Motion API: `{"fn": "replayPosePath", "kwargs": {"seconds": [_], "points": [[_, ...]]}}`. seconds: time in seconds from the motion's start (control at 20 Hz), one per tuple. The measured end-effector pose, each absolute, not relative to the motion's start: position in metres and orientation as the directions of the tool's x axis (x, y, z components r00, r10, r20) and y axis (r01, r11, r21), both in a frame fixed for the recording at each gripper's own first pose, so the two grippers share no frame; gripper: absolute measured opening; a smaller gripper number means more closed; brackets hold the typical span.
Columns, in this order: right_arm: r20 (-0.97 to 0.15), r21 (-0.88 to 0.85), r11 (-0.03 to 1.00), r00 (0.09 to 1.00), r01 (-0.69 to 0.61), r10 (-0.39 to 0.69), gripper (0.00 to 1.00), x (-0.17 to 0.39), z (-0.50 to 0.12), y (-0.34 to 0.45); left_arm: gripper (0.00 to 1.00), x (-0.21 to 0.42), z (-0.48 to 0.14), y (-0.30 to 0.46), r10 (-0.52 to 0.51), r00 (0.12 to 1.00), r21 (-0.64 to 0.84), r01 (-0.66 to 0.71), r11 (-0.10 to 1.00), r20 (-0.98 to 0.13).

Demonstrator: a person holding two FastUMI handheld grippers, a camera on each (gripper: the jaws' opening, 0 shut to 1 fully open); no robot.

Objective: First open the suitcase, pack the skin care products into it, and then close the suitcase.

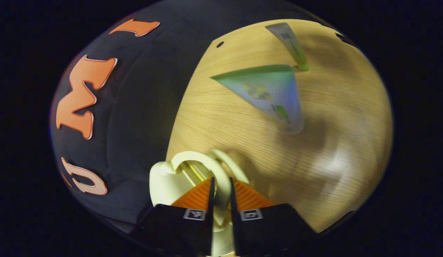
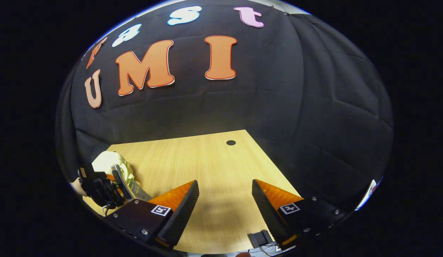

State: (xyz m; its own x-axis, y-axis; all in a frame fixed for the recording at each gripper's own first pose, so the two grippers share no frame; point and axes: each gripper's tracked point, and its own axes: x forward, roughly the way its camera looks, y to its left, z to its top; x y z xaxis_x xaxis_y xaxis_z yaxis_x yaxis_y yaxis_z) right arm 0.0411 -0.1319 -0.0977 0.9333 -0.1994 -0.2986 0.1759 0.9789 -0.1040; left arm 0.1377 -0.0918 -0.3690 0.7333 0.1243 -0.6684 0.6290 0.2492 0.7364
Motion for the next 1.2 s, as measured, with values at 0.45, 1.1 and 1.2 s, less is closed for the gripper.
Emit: {"fn": "replayPosePath", "kwargs": {"seconds": [0.45, 1.1, 1.2], "points": [[-0.277, -0.058, 0.997, 0.958, 0.054, -0.068, 0.95, 0.048, -0.085, -0.065, 0.12, 0.128, -0.3, -0.105, -0.077, 0.625, 0.355, 0.534, 0.767, -0.776], [-0.186, -0.04, 0.999, 0.982, 0.011, -0.018, 0.95, 0.08, -0.057, 0.07, 0.05, 0.165, -0.146, 0.097, -0.122, 0.801, -0.023, 0.133, 0.991, -0.587], [-0.19, -0.045, 0.999, 0.982, 0.009, -0.018, 0.95, 0.081, -0.058, 0.089, 0.05, 0.168, -0.16, 0.17, -0.056, 0.797, 0.016, 0.082, 0.996, -0.601]]}}
